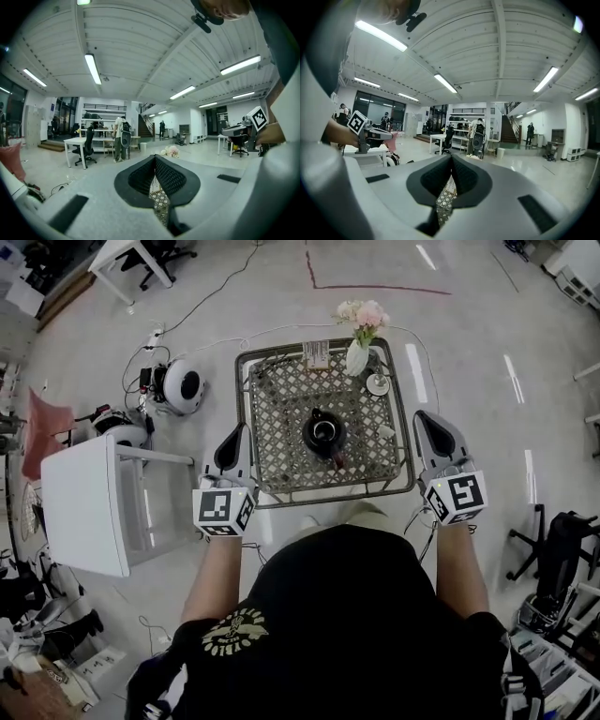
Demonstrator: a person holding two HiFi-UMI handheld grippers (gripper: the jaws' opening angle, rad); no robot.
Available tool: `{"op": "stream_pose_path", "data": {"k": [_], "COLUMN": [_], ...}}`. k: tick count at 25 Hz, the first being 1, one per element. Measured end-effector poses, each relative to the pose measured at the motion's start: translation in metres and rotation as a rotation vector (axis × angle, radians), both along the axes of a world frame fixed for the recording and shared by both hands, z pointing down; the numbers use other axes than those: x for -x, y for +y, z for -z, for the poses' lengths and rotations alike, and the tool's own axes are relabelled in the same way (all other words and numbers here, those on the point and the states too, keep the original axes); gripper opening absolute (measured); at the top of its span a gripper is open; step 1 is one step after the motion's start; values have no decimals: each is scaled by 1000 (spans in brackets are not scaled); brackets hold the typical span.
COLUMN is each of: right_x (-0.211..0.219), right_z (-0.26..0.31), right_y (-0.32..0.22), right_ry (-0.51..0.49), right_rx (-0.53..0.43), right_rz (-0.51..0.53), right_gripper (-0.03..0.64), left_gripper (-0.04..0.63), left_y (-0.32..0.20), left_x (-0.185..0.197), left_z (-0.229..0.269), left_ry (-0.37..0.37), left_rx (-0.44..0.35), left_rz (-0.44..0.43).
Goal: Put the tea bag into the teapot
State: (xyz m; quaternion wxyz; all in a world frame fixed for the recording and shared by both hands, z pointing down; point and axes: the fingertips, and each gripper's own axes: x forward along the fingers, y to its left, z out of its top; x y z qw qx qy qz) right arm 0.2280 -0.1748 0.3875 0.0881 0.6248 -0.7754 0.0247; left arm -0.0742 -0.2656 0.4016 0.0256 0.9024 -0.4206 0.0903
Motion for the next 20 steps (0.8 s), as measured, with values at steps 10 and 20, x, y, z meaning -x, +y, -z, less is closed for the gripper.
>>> {"op": "stream_pose_path", "data": {"k": [10, 20], "right_x": [-18, -35], "right_z": [-20, -83], "right_y": [-48, -68], "right_ry": [110, 75], "right_rx": [69, 193], "right_rz": [114, 186], "right_gripper": [6, 8], "left_gripper": [-3, -3], "left_y": [-12, -25], "left_x": [-16, -37], "left_z": [-15, -28], "left_ry": [-24, -59], "left_rx": [32, 60], "left_rz": [72, 103]}}
